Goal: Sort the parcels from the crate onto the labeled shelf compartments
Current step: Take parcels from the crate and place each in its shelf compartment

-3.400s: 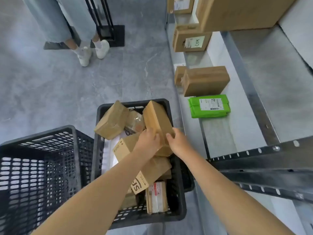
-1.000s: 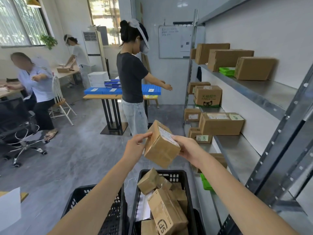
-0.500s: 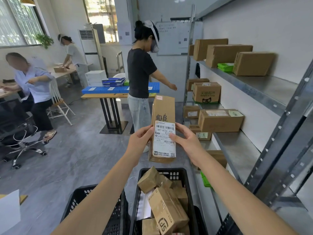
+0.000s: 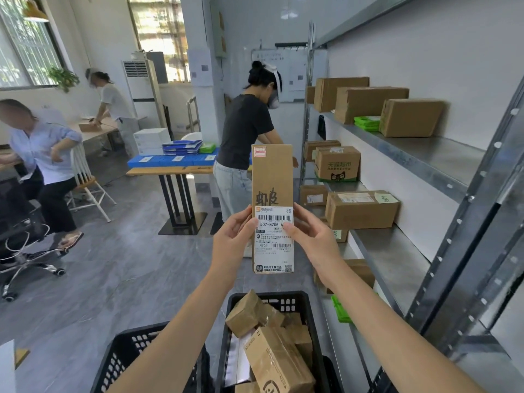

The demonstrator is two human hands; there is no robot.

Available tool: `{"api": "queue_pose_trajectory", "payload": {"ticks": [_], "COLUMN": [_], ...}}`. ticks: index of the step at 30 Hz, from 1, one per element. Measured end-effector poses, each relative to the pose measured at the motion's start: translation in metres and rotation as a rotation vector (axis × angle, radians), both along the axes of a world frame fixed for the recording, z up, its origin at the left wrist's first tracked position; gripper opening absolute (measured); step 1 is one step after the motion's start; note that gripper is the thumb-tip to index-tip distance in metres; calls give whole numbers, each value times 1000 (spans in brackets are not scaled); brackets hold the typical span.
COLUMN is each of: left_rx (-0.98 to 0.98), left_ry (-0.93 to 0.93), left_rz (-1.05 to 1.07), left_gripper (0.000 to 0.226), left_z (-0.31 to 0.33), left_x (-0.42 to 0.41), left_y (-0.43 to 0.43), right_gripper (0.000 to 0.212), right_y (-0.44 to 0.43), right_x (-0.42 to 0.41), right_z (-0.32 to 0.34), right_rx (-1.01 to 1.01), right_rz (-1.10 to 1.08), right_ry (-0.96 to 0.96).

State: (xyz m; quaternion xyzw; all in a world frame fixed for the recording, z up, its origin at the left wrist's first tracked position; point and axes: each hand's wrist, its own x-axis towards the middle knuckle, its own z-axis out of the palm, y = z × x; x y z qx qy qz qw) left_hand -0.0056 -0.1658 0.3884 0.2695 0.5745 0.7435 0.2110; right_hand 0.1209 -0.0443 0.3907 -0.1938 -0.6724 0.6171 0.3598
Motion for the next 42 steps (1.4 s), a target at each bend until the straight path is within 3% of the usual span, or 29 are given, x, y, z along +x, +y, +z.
{"api": "queue_pose_trajectory", "payload": {"ticks": [6,15,28,42], "left_rx": [90,76,105,144], "left_ry": [15,49,35,19], "left_rz": [-45,-144,-481,-776], "left_gripper": [36,34,36,37], "left_z": [10,14,16,33], "left_x": [8,2,14,150], "left_y": [-14,-49,-112,-165], "right_gripper": [52,57,54,49], "right_y": [-14,-65,-171,-287], "right_x": [8,17,61,199], "right_z": [8,16,21,38], "right_rx": [-12,-23,21,1], "right_rz": [-14,-130,-435,-811], "right_ry": [25,-30,-77,-33]}}
